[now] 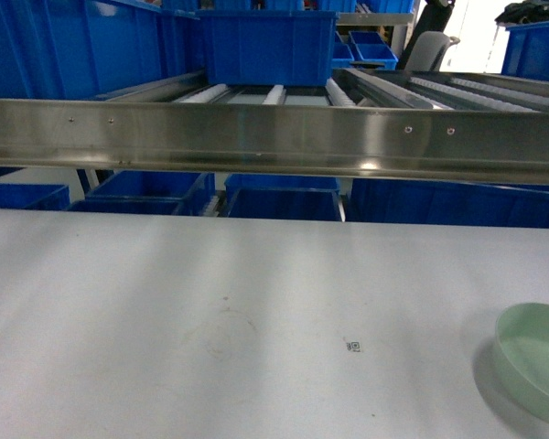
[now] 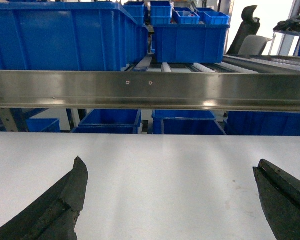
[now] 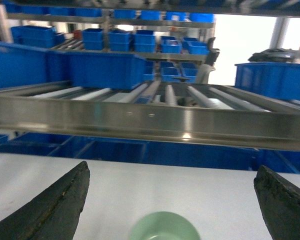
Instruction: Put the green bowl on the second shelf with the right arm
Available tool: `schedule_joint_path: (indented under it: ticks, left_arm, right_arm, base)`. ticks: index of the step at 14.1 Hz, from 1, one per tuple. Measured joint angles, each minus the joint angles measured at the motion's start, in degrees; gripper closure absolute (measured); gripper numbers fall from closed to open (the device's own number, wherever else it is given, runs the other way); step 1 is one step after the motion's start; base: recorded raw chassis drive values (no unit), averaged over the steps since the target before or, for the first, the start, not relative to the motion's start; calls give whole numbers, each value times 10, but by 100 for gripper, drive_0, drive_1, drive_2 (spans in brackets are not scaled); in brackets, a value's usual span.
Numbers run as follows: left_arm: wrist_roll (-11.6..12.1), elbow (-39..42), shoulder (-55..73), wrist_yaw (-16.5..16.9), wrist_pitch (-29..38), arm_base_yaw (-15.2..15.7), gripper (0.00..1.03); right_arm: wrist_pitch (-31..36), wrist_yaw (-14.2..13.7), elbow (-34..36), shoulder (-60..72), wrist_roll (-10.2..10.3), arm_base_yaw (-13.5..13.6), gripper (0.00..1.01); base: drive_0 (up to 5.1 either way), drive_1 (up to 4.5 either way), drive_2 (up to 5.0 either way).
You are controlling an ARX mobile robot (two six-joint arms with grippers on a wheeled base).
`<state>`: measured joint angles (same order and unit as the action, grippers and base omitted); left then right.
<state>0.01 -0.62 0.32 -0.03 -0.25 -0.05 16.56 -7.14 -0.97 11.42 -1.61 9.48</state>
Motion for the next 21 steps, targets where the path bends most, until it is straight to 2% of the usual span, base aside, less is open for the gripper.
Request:
schedule_joint_path:
  ticks: [1, 2, 3, 4, 5, 7, 10, 15, 16, 17, 18, 19, 21]
  left_arm:
    - [0, 0, 0, 0, 1, 0, 5]
    - [0, 0, 0, 0, 0, 0, 5]
    - [0, 0, 0, 0, -1, 0, 5]
    - [0, 0, 0, 0, 0, 0, 5]
    - [0, 0, 0, 0, 0, 0, 5]
    - [0, 0, 0, 0, 0, 0, 5]
    - [0, 0, 0, 0, 0, 0, 5]
    - [0, 0, 0, 0, 0, 0, 5]
    - [0, 0, 0, 0, 0, 0, 5]
    - [0, 0, 0, 0, 0, 0, 5]
    - [0, 0, 0, 0, 0, 0, 5]
    - [0, 0, 0, 0, 0, 0, 5]
    - [0, 0, 0, 0, 0, 0, 5]
  right_arm:
    - [66, -8, 0, 74, -11, 29, 3]
    - [123, -10, -5, 144, -21, 28, 3]
    - [196, 0, -31, 243, -42, 18, 3]
    - [235, 18, -80, 326, -64, 8, 3]
    - [244, 30, -111, 373, -75, 1, 3]
    - [195, 63, -186, 491, -116, -19, 3]
    - [101, 108, -270, 589, -170, -48, 3]
    - [44, 132, -311, 631, -195, -68, 3]
    - [28, 134, -324, 648, -207, -76, 3]
    - [-31, 148, -370, 700, -238, -106, 3]
    - [-117, 171, -442, 767, -316, -157, 3]
    - [-150, 175, -458, 782, -351, -171, 3]
    - [-182, 180, -463, 790, -387, -179, 3]
  base:
    - [0, 0, 0]
    - [0, 0, 0]
    - [0, 0, 0]
    - [0, 0, 0]
    - [0, 0, 0]
    - [0, 0, 0]
    - [0, 0, 0]
    - [0, 0, 0]
    - [0, 0, 0]
    - [0, 0, 0]
    - [0, 0, 0]
    - [0, 0, 0]
    - [0, 0, 0]
